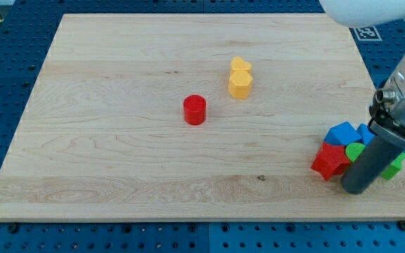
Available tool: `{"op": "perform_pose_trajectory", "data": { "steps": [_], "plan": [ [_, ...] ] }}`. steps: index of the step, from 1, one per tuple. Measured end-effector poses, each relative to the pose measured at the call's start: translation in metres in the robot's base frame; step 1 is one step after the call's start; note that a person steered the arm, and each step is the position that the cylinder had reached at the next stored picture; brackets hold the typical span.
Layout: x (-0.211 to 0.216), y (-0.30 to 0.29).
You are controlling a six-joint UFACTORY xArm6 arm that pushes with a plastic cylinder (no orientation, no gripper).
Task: Push red star to red circle
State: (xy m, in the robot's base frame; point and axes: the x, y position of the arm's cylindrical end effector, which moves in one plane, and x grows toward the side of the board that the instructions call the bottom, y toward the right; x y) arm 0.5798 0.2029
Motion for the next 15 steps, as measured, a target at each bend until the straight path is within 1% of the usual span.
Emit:
{"op": "perform_pose_trajectory", "data": {
  "steps": [1, 2, 4, 5, 6, 7, 8, 15],
  "plan": [
    [-0.014, 0.000],
    [-0.014, -0.001],
    [-0.022, -0.042],
    [-0.024, -0.035],
    [-0.024, -0.003],
    [-0.033, 0.000],
    [-0.044, -0.013],
    [-0.051, -0.023]
  ]
}}
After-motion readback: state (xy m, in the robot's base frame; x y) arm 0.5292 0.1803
